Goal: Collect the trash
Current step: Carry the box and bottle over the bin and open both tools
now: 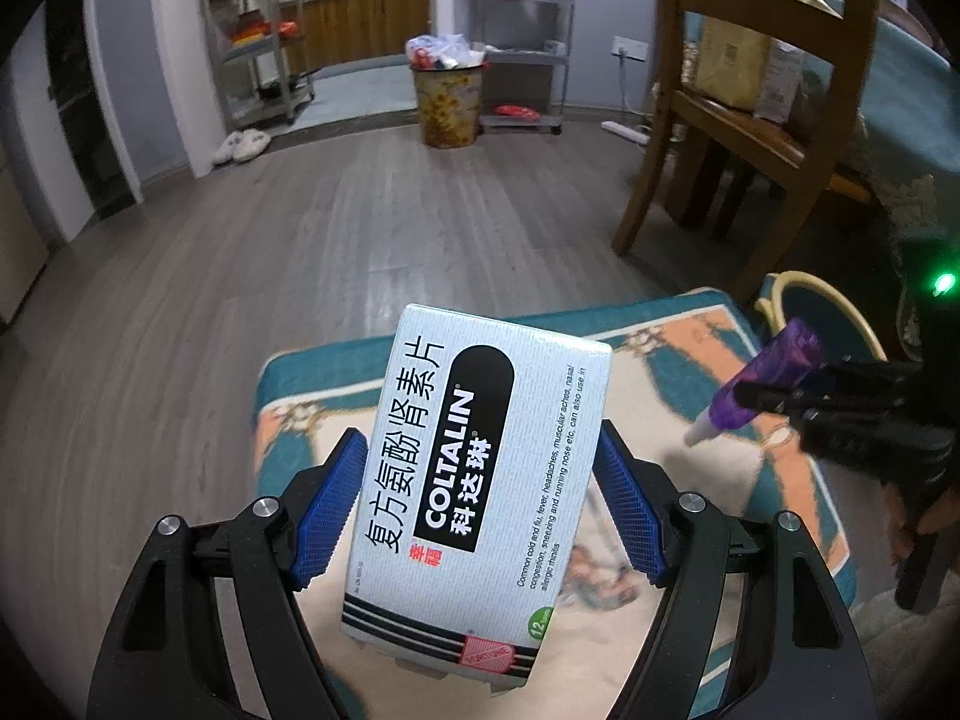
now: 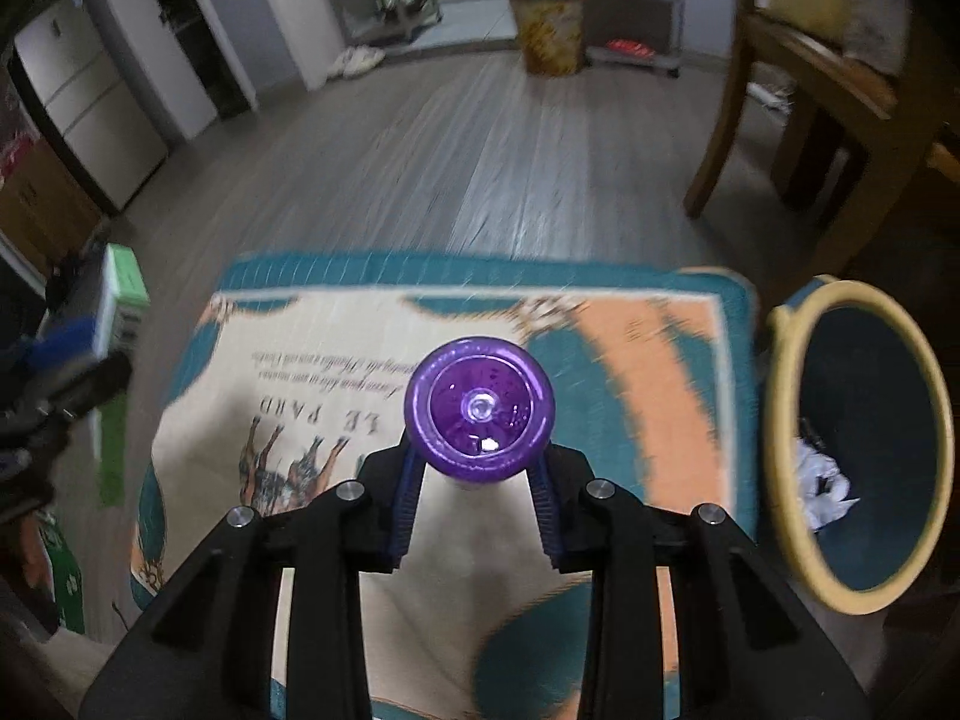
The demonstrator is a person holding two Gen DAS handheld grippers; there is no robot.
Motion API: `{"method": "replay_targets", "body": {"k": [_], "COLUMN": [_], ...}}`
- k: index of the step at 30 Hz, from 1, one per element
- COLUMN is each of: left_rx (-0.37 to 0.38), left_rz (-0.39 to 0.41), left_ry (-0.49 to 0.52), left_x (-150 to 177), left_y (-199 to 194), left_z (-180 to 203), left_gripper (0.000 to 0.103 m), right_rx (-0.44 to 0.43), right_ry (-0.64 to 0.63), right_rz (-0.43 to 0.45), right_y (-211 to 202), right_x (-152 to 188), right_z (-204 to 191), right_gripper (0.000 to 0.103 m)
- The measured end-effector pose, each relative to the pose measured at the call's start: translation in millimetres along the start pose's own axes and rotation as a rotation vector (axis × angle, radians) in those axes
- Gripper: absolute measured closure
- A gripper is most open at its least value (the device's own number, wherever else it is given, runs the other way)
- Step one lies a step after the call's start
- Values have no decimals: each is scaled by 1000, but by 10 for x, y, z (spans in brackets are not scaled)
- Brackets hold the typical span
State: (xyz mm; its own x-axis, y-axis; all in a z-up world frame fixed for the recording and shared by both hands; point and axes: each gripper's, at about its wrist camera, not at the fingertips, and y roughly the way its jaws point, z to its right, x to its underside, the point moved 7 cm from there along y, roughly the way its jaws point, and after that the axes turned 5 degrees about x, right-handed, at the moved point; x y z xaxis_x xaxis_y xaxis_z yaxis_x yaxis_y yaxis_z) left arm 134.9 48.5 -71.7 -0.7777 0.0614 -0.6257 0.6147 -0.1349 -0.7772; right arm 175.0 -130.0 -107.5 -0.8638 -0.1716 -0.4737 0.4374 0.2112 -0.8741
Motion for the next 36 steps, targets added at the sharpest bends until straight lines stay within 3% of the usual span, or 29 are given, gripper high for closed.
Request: {"method": "replay_targets", "body": {"k": [9,17,25,30,36], "left_rx": [85,191,306,351,404], "left_rz": [19,38,22,15,23], "left_ry": [78,182,266,301,290], "left_x": [-377,-598,-614,-608,-629], "left_y": [274,539,836,1016,1159], "left_z": [949,1950,2840,3244,3453], "left_gripper": [26,26,26,26,26], "right_rx": [16,118,173,183,189], "right_ry": [102,190,317,342,357], "right_rz": [136,240,180,122,69], "right_y": [-648,-1222,-1178,-988,-794], "right_x": [-227,-228,-21,113,263], "right_z": [920,2065,2983,3126,3185], "right_gripper": [71,71,71,71,71]}}
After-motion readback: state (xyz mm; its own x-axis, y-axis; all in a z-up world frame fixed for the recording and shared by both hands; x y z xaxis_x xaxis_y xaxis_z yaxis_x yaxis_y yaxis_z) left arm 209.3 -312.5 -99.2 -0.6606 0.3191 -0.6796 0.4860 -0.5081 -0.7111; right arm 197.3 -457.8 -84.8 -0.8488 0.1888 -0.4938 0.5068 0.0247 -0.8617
